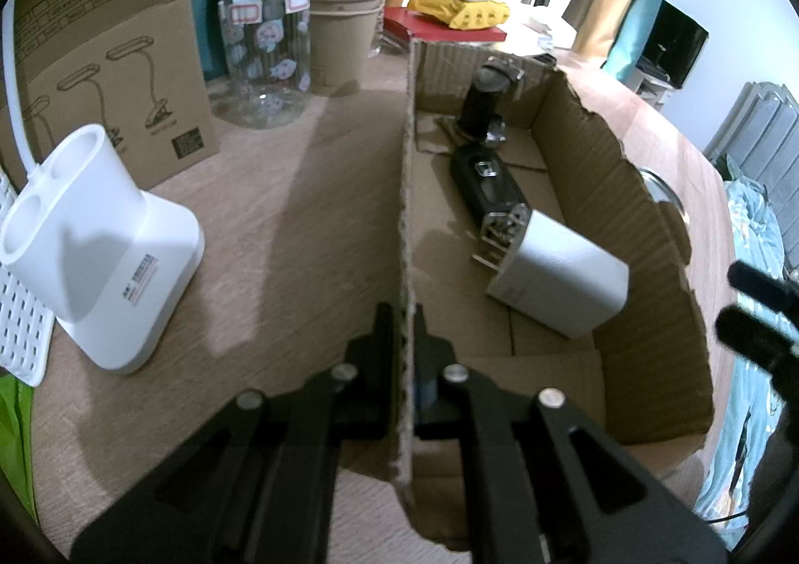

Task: Organize rigid objects
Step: 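Move the right gripper to the white earbuds case, then close the right gripper on the white earbuds case and lift it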

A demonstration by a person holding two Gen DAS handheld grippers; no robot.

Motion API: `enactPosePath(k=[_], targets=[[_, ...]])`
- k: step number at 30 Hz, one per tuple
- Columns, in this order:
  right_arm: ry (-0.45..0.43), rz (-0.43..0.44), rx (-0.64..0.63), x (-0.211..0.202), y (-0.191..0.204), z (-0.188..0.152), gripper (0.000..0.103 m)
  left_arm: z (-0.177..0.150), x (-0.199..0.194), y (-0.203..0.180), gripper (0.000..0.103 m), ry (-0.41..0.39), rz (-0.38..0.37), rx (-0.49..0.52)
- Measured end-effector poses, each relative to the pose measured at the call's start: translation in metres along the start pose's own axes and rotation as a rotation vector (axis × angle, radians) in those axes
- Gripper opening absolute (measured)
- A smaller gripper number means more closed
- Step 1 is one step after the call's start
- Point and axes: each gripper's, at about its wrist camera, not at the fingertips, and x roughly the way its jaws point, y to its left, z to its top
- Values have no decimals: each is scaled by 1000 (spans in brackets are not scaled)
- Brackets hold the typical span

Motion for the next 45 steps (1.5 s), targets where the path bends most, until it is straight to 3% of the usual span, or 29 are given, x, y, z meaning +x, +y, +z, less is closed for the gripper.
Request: enactPosePath(k=[24, 27, 30, 45], targets=[[112, -22, -60, 43, 14, -33, 77, -1, -1, -1, 5, -1, 1, 1], [113, -16, -53, 44, 13, -32, 71, -1, -1, -1, 5, -1, 1, 1], [120, -24, -67, 45, 15, -33, 59, -1, -1, -1, 5, -1, 1, 1], [95, -20, -50, 36, 7, -31, 58, -1, -1, -1, 5, -1, 1, 1]])
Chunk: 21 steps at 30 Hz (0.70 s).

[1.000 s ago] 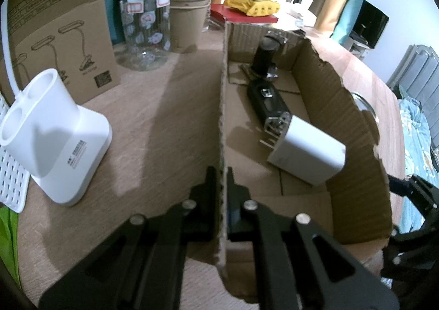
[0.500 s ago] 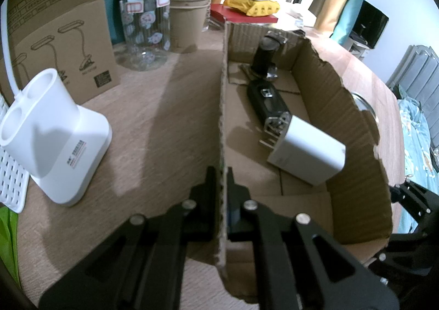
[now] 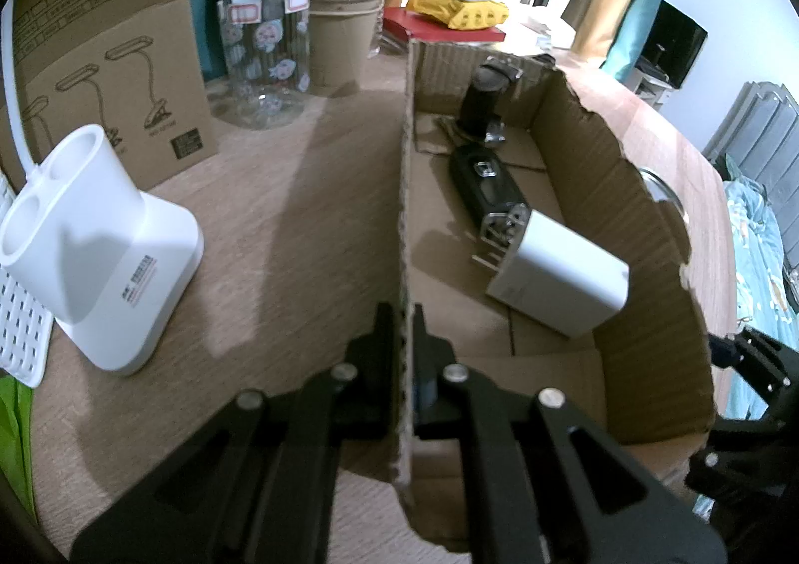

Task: Organize rigid objects
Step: 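Close the right gripper on the white earbuds case and lift it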

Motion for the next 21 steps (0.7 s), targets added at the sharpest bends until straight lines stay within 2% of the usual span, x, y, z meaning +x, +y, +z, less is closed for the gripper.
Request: enactPosePath(k=[21], targets=[[-124, -47, -3, -46, -10, 37, 57, 0, 0, 0, 5, 0, 0, 0]])
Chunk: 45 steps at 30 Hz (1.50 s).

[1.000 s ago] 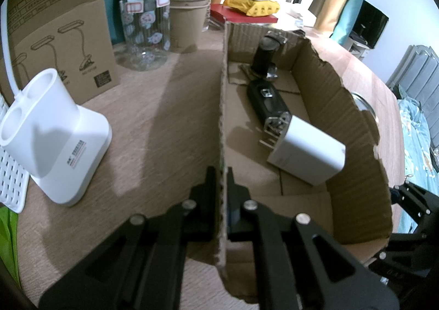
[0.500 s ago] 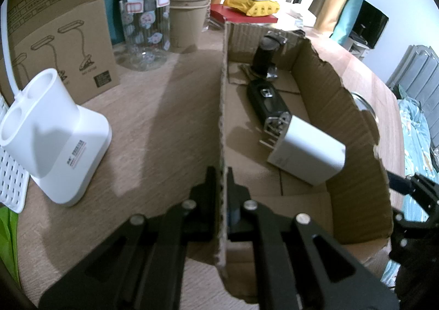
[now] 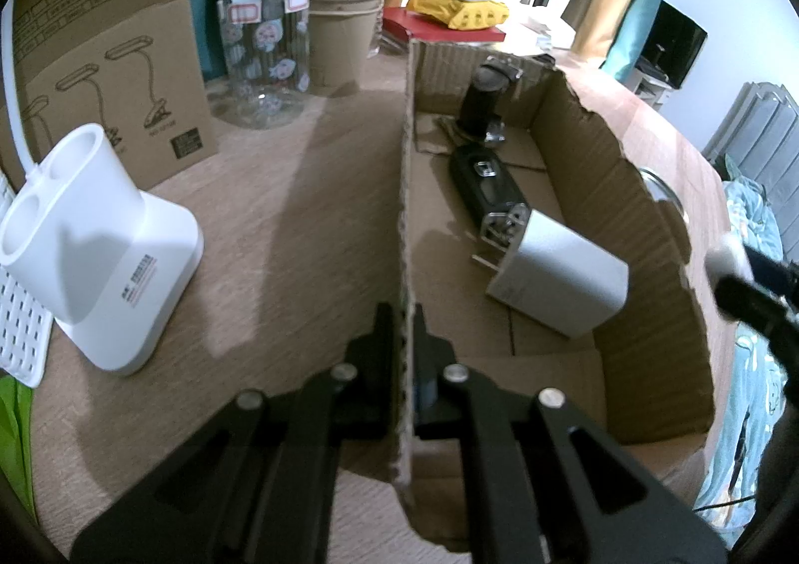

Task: Organize rigid objects
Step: 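Close the right gripper on the white earbuds case and lift it, then carry the earbuds case into the box and release it beside the key fob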

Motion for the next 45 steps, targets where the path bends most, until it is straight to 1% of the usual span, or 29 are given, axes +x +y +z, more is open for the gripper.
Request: enactPosePath(k=[9, 16, 26, 31, 35, 45], targets=[[-43, 1, -20, -8, 3, 22, 57, 0, -1, 0, 5, 0, 0, 0], [-75, 19, -47, -11, 14, 42, 57, 0, -1, 0, 5, 0, -1, 0], [-95, 62, -95, 5, 40, 70, 57, 0, -1, -1, 5, 0, -1, 0], [-83, 93, -92, 20, 45, 81, 57, 0, -1, -1, 5, 0, -2, -1], [-72, 101, -90, 31, 48, 86, 57, 0, 0, -1, 5, 1, -3, 0], [-14, 91, -73, 68, 47, 89, 57, -2, -3, -5, 5, 3, -7, -2]])
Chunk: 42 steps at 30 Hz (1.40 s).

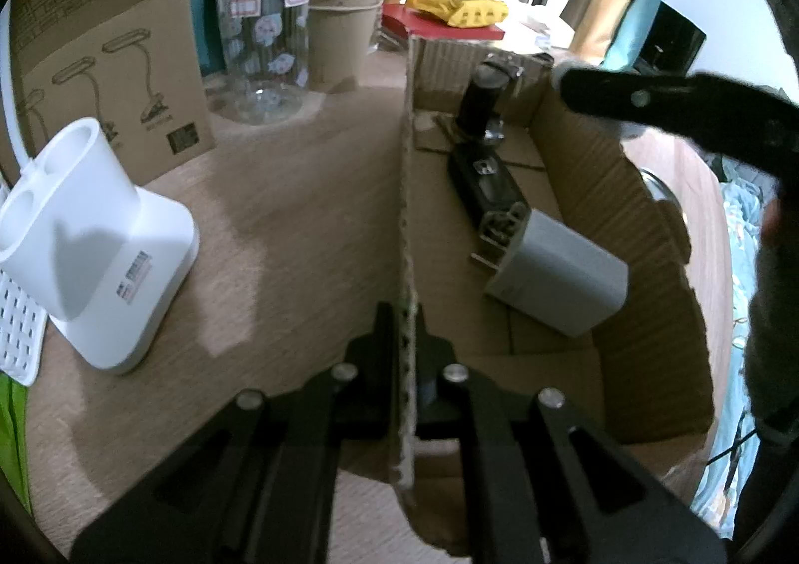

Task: Organize rigid objects
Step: 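Carry the earbuds case into the box and release it beside the key fob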

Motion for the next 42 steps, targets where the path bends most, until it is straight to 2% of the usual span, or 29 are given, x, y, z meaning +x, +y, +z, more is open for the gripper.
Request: enactPosePath(k=[4, 13, 19, 35, 42], targets=[[27, -12, 1, 15, 0, -1, 57, 1, 0, 1, 5, 0, 0, 0], [75, -124, -53, 35, 13, -6, 57, 1, 0, 1, 4, 0, 0, 1], [90, -163, -69, 42, 16, -8, 57, 0, 0, 1, 5, -1, 1, 1], [129, -132, -18, 50, 15, -4, 58, 1, 0, 1, 5, -4, 8, 4], [118, -99, 35, 43, 12, 0, 59, 1, 0, 1, 5, -4, 7, 4]])
